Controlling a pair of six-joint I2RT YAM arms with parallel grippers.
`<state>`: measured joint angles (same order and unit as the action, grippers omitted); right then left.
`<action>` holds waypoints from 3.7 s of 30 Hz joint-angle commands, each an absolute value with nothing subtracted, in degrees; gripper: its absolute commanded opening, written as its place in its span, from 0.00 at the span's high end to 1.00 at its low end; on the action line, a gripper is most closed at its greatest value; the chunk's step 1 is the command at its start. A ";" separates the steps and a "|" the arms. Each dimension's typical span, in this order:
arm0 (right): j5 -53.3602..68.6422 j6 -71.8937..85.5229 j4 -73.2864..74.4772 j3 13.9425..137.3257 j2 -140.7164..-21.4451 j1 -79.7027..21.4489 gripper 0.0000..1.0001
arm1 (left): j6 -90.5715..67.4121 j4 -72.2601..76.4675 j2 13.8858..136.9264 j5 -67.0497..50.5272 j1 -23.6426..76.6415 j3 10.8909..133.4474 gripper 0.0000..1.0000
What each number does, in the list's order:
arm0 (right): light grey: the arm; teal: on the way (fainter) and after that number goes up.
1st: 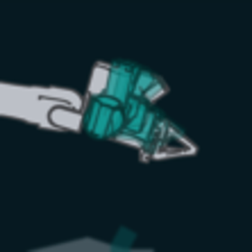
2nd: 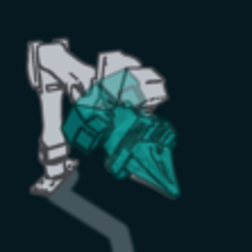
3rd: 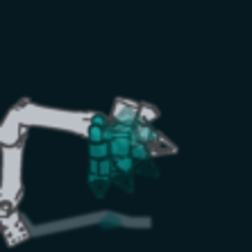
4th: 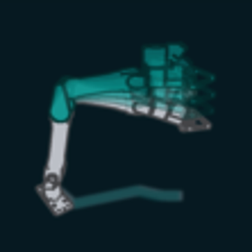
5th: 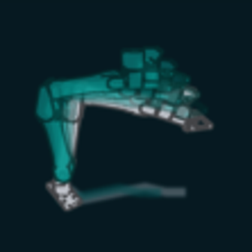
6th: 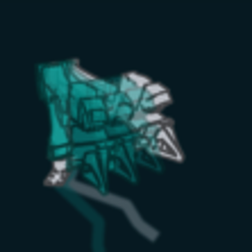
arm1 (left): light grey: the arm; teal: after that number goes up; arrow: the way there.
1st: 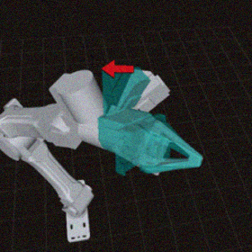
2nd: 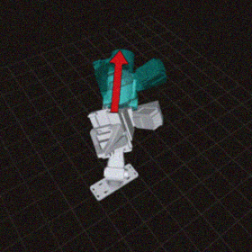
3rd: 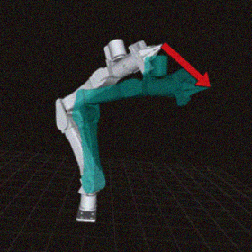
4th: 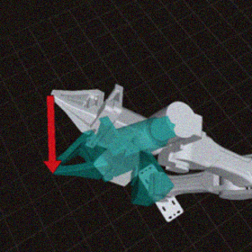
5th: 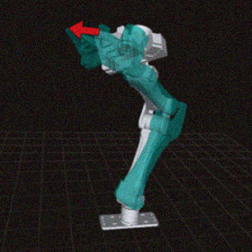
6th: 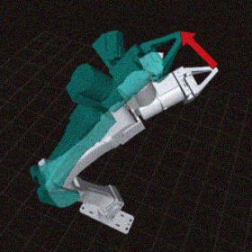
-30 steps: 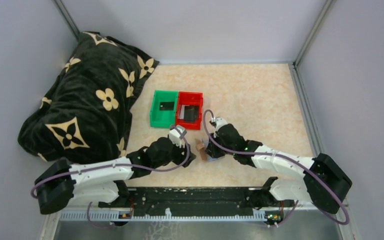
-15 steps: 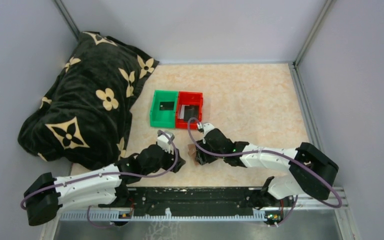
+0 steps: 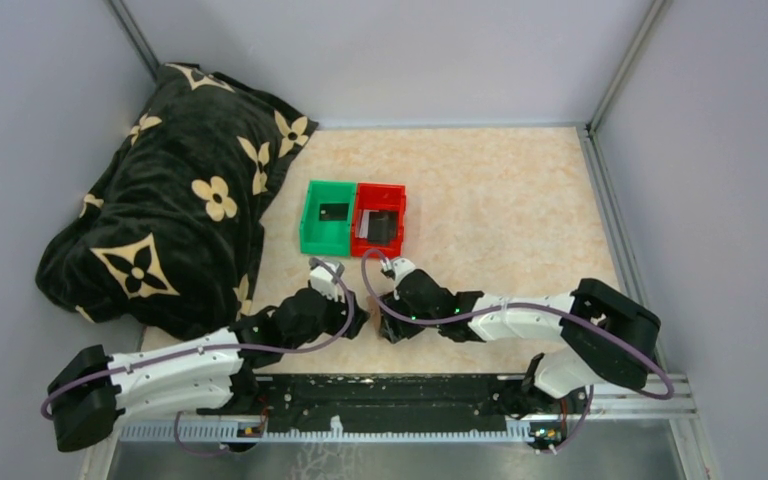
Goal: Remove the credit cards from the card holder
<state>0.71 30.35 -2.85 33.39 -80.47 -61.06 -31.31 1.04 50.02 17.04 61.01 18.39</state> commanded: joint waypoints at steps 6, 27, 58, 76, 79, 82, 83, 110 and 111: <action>0.82 32.58 -9.37 31.08 -81.94 -61.70 0.57 | -33.24 8.34 62.89 22.47 61.16 26.39 0.54; -2.41 32.90 -9.84 27.67 -75.10 -61.70 0.69 | -41.56 7.00 80.08 16.30 61.17 28.91 0.88; -7.04 31.72 -4.72 20.83 -66.11 -46.59 0.91 | -43.56 12.09 77.42 12.55 60.03 23.64 0.82; -3.16 32.34 -7.60 19.34 -67.26 -45.58 0.90 | -43.17 12.77 77.91 12.39 60.03 23.11 0.82; -2.58 31.96 -6.91 19.28 -66.06 -43.52 0.89 | -43.07 12.83 78.19 12.38 60.03 23.35 0.82; -1.08 31.44 -7.23 18.78 -66.17 -41.30 0.89 | -43.13 12.76 78.24 12.33 60.03 23.32 0.82; -0.95 31.45 -7.41 18.66 -66.32 -41.23 0.89 | -43.23 12.81 78.10 12.32 60.03 23.26 0.82; 1.88 32.48 -6.07 24.80 -66.56 -48.46 0.89 | -43.16 14.18 78.91 11.25 60.03 22.63 0.82; 1.84 32.59 -5.80 25.19 -66.25 -48.79 0.88 | -43.15 14.23 78.85 11.22 60.03 22.52 0.82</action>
<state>1.80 32.14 -5.45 20.91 -68.01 -46.44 -43.31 15.31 78.61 12.29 60.23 23.94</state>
